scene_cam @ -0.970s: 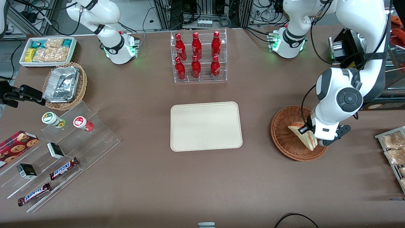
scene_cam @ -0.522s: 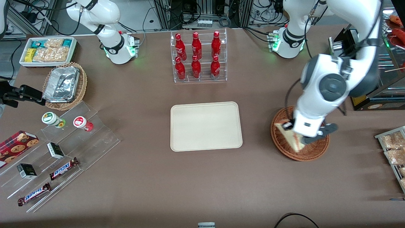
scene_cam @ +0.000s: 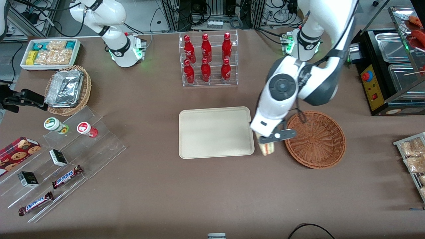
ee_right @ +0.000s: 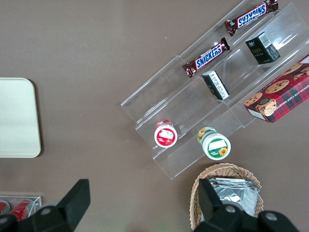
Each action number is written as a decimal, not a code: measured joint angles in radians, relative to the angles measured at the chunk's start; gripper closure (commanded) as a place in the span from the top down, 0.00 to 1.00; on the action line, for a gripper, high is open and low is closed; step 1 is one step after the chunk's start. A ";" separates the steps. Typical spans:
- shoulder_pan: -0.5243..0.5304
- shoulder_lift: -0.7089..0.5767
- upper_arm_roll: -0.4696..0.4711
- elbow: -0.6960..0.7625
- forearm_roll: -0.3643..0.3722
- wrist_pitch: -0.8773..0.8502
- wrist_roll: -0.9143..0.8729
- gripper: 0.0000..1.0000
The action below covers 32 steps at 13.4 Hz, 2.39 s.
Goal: Place sandwich from basket to tray
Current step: 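Lift the sandwich and carry it over the cream tray, then lower the sandwich onto the tray and open the left gripper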
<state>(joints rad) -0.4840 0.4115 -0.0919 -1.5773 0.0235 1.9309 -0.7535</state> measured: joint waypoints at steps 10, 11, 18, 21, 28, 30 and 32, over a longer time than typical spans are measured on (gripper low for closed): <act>-0.162 0.205 -0.009 0.120 -0.036 0.109 -0.006 0.00; -0.177 0.215 -0.009 0.120 -0.037 0.132 -0.009 0.00; -0.233 0.317 -0.011 0.122 -0.051 0.217 -0.010 0.13; -0.233 0.324 -0.016 0.124 -0.051 0.218 -0.010 1.00; -0.222 0.262 -0.007 0.174 -0.055 0.131 -0.081 1.00; -0.188 0.183 -0.004 0.180 -0.055 0.056 -0.101 1.00; -0.141 0.110 -0.001 0.181 -0.055 -0.012 -0.102 1.00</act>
<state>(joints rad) -0.6249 0.5213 -0.0926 -1.3967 -0.0315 1.9190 -0.8556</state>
